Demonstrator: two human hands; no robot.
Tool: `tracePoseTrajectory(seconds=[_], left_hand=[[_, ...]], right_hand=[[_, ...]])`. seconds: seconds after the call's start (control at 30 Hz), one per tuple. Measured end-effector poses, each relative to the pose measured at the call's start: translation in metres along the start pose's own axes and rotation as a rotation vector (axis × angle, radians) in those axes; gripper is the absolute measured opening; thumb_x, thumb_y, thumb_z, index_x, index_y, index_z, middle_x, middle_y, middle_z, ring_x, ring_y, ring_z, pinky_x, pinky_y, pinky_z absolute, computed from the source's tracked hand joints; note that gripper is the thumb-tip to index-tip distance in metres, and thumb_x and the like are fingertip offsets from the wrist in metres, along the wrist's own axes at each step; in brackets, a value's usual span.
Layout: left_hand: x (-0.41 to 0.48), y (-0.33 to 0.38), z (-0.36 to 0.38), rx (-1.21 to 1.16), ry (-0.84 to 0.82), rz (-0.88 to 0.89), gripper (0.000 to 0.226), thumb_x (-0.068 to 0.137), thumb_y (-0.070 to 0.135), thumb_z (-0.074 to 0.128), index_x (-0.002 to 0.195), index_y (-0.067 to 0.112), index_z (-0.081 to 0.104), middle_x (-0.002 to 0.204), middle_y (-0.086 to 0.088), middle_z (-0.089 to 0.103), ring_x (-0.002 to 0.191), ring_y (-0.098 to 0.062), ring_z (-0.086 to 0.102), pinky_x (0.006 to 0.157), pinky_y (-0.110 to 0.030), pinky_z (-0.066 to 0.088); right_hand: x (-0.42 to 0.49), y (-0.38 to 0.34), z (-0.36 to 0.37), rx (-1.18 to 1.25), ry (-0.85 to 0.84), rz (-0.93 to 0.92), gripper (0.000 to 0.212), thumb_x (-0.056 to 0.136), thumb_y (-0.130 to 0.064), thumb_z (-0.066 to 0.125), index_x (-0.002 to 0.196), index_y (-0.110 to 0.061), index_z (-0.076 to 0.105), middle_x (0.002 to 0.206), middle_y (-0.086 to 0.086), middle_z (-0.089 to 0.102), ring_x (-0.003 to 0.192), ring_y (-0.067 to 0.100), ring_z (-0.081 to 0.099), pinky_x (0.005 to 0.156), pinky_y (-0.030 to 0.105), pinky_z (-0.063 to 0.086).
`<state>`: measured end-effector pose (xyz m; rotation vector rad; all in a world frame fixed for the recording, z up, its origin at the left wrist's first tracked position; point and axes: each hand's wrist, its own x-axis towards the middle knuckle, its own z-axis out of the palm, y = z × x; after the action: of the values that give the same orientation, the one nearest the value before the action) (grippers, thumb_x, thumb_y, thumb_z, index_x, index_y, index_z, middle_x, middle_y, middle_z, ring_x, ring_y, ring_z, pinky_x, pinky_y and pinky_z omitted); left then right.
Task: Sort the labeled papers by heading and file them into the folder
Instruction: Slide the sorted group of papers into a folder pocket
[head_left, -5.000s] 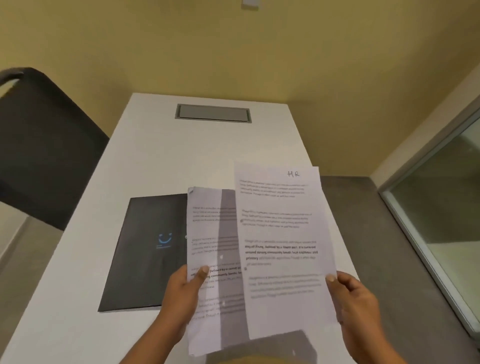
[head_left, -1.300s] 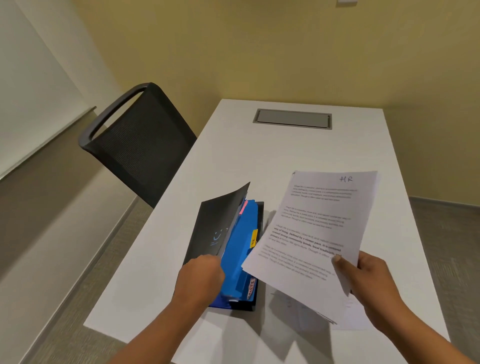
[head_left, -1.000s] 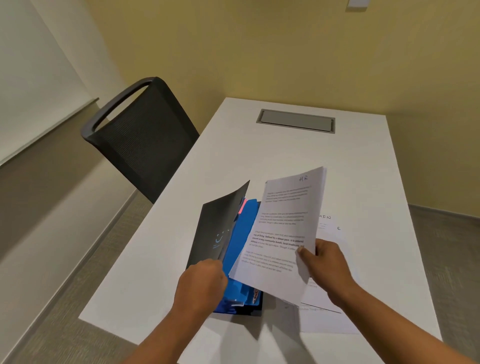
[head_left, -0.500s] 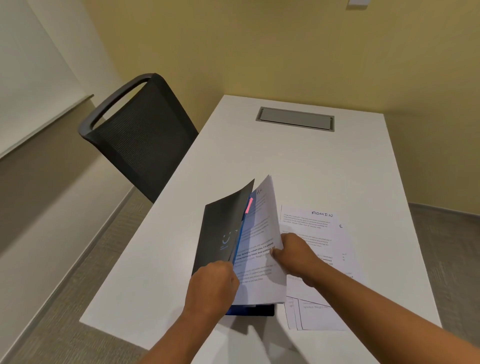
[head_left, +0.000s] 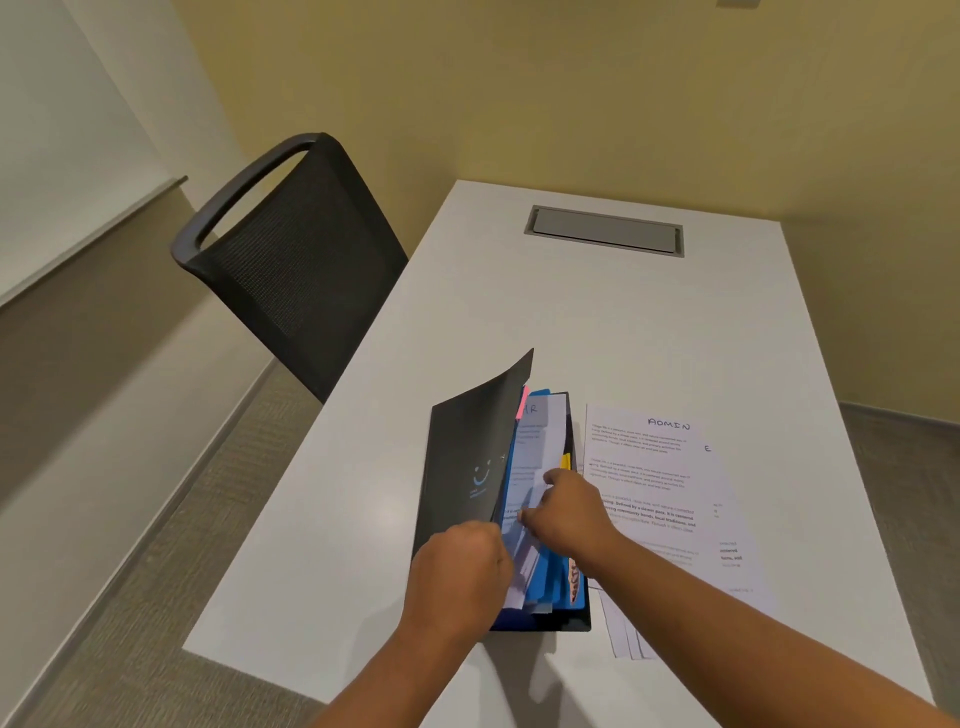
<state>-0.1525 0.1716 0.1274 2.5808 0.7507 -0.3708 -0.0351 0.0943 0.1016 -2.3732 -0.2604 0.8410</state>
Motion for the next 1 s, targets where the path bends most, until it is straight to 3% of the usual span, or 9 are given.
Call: tracePoseTrajectory(seconds=[0.23,0.5,0.63,0.7,0.8,0.87,1.0], left_hand=[[0.001,-0.011,-0.005,0.007,-0.067,0.006,0.031,0.092,0.043,0.06,0.117,0.025,0.062,0.111,0.004,0.067,0.098,-0.019,0.065,0.096,-0.028,0.052],[0.008,-0.012,-0.007,0.067,-0.171,0.043,0.03,0.095,0.036,0.059,0.122,0.021,0.06,0.117,-0.001,0.065,0.103,-0.021,0.064,0.098,-0.031,0.051],[0.005,-0.014,-0.007,0.047,-0.16,0.068,0.026,0.098,0.037,0.051,0.113,0.019,0.061,0.112,-0.001,0.066,0.104,-0.024,0.064,0.093,-0.032,0.051],[0.003,-0.016,-0.006,0.051,-0.103,0.096,0.024,0.099,0.034,0.047,0.107,0.018,0.061,0.105,-0.001,0.066,0.1,-0.025,0.064,0.087,-0.032,0.052],[0.003,-0.018,-0.005,0.027,-0.143,0.082,0.025,0.095,0.037,0.057,0.112,0.02,0.063,0.108,-0.001,0.068,0.096,-0.022,0.065,0.09,-0.03,0.054],[0.003,-0.019,-0.007,0.008,-0.136,0.085,0.024,0.095,0.036,0.058,0.113,0.02,0.063,0.108,-0.001,0.068,0.095,-0.021,0.065,0.09,-0.028,0.053],[0.003,-0.022,-0.006,-0.018,-0.11,0.09,0.023,0.096,0.035,0.056,0.112,0.02,0.063,0.106,-0.001,0.068,0.094,-0.02,0.065,0.089,-0.027,0.053]], right_hand=[[0.002,-0.004,0.003,-0.127,0.106,-0.001,0.042,0.087,-0.019,0.071,0.123,-0.011,0.049,0.127,0.011,0.06,0.112,0.026,0.061,0.078,0.024,0.049],[0.007,0.0,0.009,-0.207,0.039,0.122,0.047,0.084,-0.027,0.075,0.123,-0.012,0.053,0.123,0.01,0.062,0.111,0.026,0.062,0.072,0.022,0.046],[0.012,0.002,0.015,-0.246,0.006,0.17,0.046,0.082,-0.028,0.075,0.119,-0.013,0.052,0.11,0.008,0.062,0.092,0.022,0.058,0.068,0.022,0.045],[0.017,0.003,0.018,-0.223,0.013,0.165,0.049,0.081,-0.03,0.076,0.119,-0.013,0.05,0.104,0.006,0.058,0.088,0.02,0.055,0.067,0.022,0.043],[0.023,0.0,0.022,-0.153,0.036,0.163,0.054,0.081,-0.028,0.077,0.123,-0.014,0.048,0.111,0.008,0.059,0.089,0.02,0.056,0.068,0.022,0.045],[0.027,-0.001,0.024,-0.118,0.062,0.192,0.053,0.08,-0.027,0.077,0.123,-0.013,0.05,0.103,0.005,0.056,0.089,0.021,0.057,0.064,0.02,0.043],[0.034,0.0,0.028,-0.02,0.052,0.253,0.048,0.078,-0.016,0.078,0.12,-0.009,0.054,0.111,0.011,0.061,0.102,0.028,0.062,0.077,0.026,0.055]])
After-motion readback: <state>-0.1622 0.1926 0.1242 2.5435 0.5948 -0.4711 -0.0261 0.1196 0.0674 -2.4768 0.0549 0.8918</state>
